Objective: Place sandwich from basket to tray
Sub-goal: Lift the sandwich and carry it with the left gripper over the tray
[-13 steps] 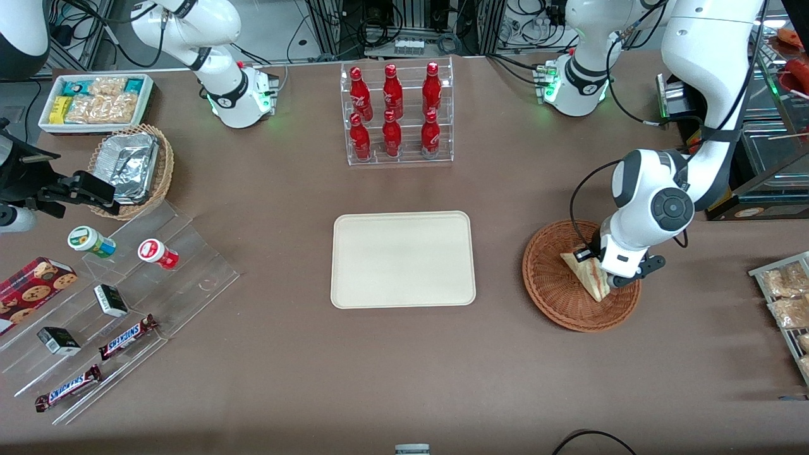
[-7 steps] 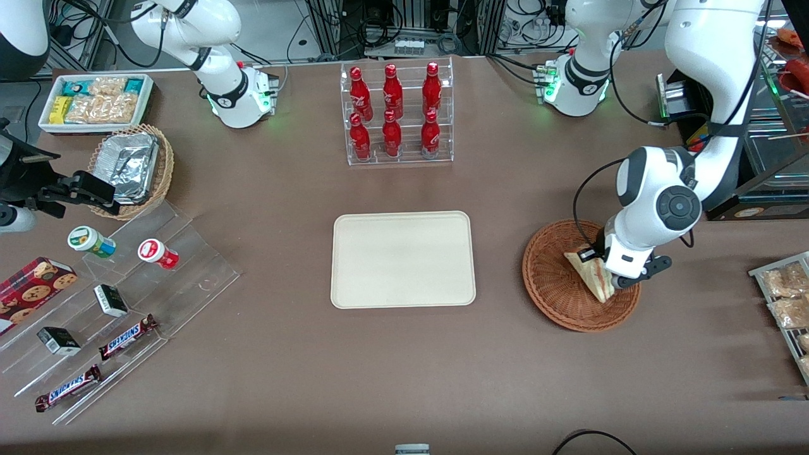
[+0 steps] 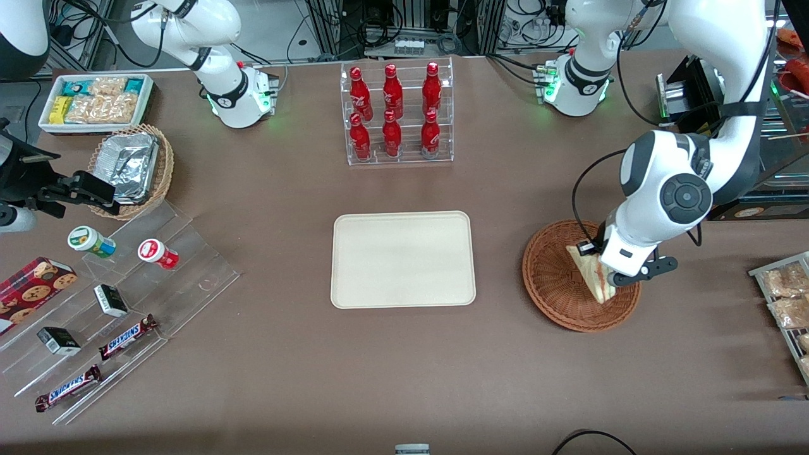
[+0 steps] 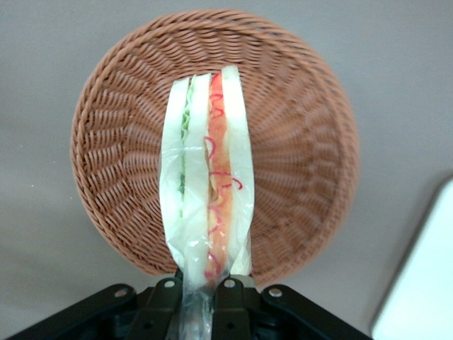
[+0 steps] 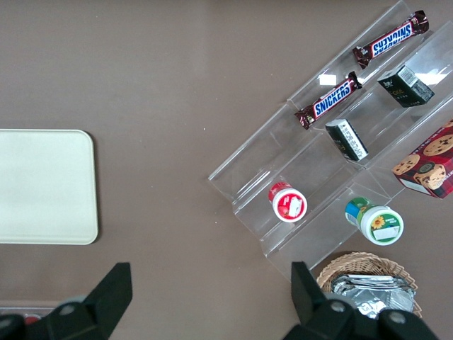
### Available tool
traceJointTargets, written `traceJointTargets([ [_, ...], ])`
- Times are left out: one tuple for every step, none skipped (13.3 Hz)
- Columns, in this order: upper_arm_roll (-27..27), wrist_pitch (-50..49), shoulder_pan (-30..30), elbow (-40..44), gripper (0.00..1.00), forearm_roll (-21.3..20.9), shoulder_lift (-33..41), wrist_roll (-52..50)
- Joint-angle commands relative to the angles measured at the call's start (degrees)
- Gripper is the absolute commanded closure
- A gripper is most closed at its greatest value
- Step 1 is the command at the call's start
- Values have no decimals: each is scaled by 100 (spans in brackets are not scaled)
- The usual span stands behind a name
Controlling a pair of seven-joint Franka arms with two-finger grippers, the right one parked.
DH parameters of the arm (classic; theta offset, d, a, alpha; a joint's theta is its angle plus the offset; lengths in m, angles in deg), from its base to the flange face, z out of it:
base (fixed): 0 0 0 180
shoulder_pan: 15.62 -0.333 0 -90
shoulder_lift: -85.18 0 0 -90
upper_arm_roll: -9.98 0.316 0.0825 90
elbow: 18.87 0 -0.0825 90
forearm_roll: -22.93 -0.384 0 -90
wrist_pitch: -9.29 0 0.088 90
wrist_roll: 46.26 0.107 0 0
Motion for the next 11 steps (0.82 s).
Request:
traceJointTargets([
  [-343, -362, 20, 391, 100, -36, 25, 21],
  [-501, -363, 20, 435, 100, 8, 25, -14],
  [-668, -363, 20, 470, 100, 34, 8, -49],
  [-853, -363, 20, 505, 100, 34, -10, -49],
  [-1011, -337, 20, 506, 100, 43, -36, -49],
  [-1187, -319, 20, 514, 100, 43, -54, -49],
  [-1362, -310, 38, 532, 100, 34, -98, -41],
  [-1469, -284, 107, 532, 100, 34, -133, -32],
  [-1504, -266, 221, 549, 100, 34, -194, 3],
  [-1505, -205, 379, 576, 100, 34, -238, 30],
  [-1505, -152, 555, 619, 100, 26, -343, 56],
])
